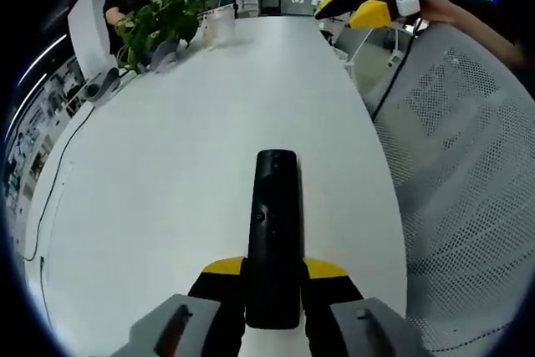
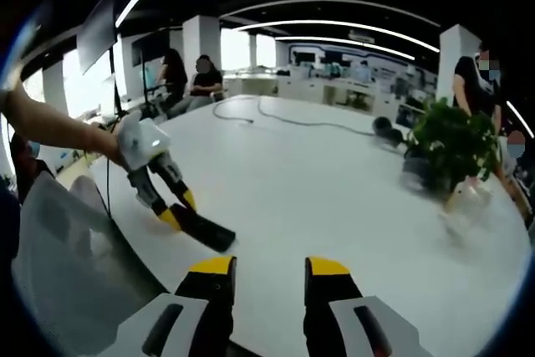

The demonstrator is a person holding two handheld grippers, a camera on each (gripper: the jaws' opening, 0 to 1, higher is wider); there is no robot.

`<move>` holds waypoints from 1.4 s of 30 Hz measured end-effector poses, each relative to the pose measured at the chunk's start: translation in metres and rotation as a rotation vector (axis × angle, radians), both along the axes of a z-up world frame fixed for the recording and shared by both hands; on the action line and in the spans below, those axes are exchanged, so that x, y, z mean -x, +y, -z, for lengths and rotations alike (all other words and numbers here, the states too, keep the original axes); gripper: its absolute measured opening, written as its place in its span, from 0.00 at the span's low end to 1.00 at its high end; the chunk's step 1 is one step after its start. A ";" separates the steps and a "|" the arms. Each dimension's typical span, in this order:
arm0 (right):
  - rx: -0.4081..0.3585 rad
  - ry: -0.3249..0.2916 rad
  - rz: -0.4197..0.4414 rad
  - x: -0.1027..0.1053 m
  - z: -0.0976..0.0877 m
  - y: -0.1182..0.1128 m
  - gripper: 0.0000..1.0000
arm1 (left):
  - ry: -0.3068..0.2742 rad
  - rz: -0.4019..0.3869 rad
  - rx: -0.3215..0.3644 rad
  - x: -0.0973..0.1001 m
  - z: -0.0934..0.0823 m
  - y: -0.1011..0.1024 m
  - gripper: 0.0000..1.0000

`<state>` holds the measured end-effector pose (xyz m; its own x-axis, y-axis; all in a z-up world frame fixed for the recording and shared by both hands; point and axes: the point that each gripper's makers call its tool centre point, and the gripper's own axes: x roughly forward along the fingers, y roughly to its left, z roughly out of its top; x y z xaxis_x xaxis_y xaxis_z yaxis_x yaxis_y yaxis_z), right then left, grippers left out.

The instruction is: Press the specified remote control buttons in sequence, fully releasing each button before pressing the next.

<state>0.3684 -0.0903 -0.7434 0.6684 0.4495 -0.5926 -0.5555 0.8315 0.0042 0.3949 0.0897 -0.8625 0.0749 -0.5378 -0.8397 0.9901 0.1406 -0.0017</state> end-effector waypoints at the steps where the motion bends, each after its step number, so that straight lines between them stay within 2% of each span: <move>1: 0.002 0.001 -0.003 0.000 0.000 0.000 0.30 | -0.001 0.000 0.002 0.001 0.000 0.000 0.25; 26: 0.043 0.026 -0.057 0.005 0.006 0.007 0.28 | -0.002 -0.010 0.022 0.021 -0.001 -0.002 0.25; 42: 0.074 0.018 -0.109 0.008 0.005 0.016 0.27 | -0.004 -0.039 0.005 0.035 -0.001 -0.004 0.25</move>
